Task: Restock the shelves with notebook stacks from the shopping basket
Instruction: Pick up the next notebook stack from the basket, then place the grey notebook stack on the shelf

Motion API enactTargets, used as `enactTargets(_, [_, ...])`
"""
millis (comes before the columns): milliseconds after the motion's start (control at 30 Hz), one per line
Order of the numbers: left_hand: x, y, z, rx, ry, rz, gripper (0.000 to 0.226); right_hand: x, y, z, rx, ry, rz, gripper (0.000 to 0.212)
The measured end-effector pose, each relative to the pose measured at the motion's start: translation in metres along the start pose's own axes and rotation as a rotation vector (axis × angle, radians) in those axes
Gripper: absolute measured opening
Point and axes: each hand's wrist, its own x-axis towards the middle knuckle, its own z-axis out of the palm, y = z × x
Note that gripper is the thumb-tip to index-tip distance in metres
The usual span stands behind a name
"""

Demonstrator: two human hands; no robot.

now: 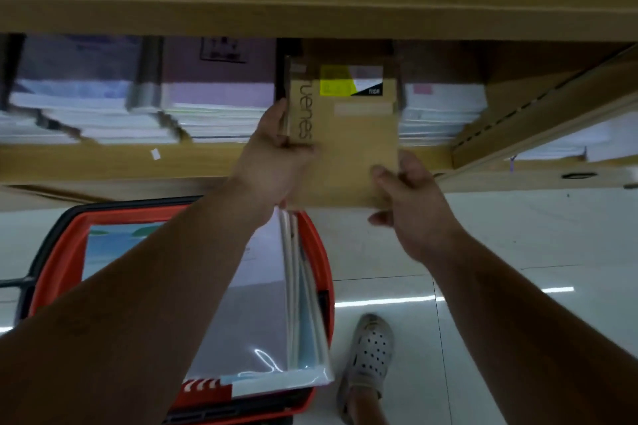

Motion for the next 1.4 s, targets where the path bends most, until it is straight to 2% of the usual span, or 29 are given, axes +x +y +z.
enactTargets(100, [0.013,-0.013,0.022,0.154,0.004,-0.069,0.077,0.041,-0.013,-0.007,0.045,0.075,0.056,0.021])
enactTargets(200, [0.028,-0.027,0.029,0.198,0.136,-0.108,0.081,0.071,-0.022,-0.003,0.147,0.179,0.186,0.009])
enactTargets(300, [0.042,-0.034,0.03,0.35,0.26,0.034,0.08,0.08,-0.018,0.002,0.46,0.215,0.287,0.006])
enactTargets(367, [0.048,-0.034,0.03,0.502,0.27,0.143,0.085,0.081,-0.009,0.004,0.618,0.219,0.291,0.006])
enactTargets(500, [0.065,-0.021,0.024,0.894,0.172,0.323,0.076,0.083,0.001,0.005,0.47,0.182,0.265,0.015])
enactTargets(633, [0.076,-0.007,0.016,1.198,0.014,0.303,0.103,0.087,-0.015,0.009,0.366,0.303,0.331,0.005])
enactTargets(700, [0.081,-0.002,0.014,1.244,0.04,0.328,0.087,0.091,-0.022,0.013,0.38,0.308,0.307,0.007])
enactTargets(767, [0.085,0.006,0.015,1.193,0.117,0.316,0.063,0.096,-0.022,0.017,0.405,0.249,0.247,0.009])
enactTargets(833, [0.095,0.012,0.017,1.148,0.175,0.234,0.049,0.1,-0.018,0.02,0.463,0.17,0.183,0.034])
enactTargets(900, [0.097,0.017,0.02,1.196,0.155,0.192,0.046,0.098,-0.013,0.021,0.495,0.179,0.147,0.044])
enactTargets(1000, [0.084,0.014,0.023,1.208,0.15,0.263,0.054,0.08,-0.006,0.022,0.495,0.199,0.162,0.043])
enactTargets(1067, [0.062,0.004,0.017,1.125,0.152,0.303,0.068,0.056,0.0,0.028,0.416,0.223,0.206,0.041])
enactTargets(1167, [0.019,-0.027,-0.006,0.971,0.175,0.237,0.078,0.022,0.03,0.045,0.066,0.185,0.227,0.042])
enactTargets(1233, [-0.012,-0.059,-0.029,0.886,0.188,0.118,0.072,0.001,0.056,0.058,-0.149,0.131,0.225,0.041])
enactTargets(1333, [-0.062,-0.112,-0.066,0.939,0.195,-0.061,0.063,-0.03,0.092,0.075,-0.312,0.054,0.256,0.016])
enactTargets(1400, [-0.094,-0.14,-0.082,0.987,0.144,-0.145,0.063,-0.048,0.113,0.081,-0.414,0.019,0.241,0.019])
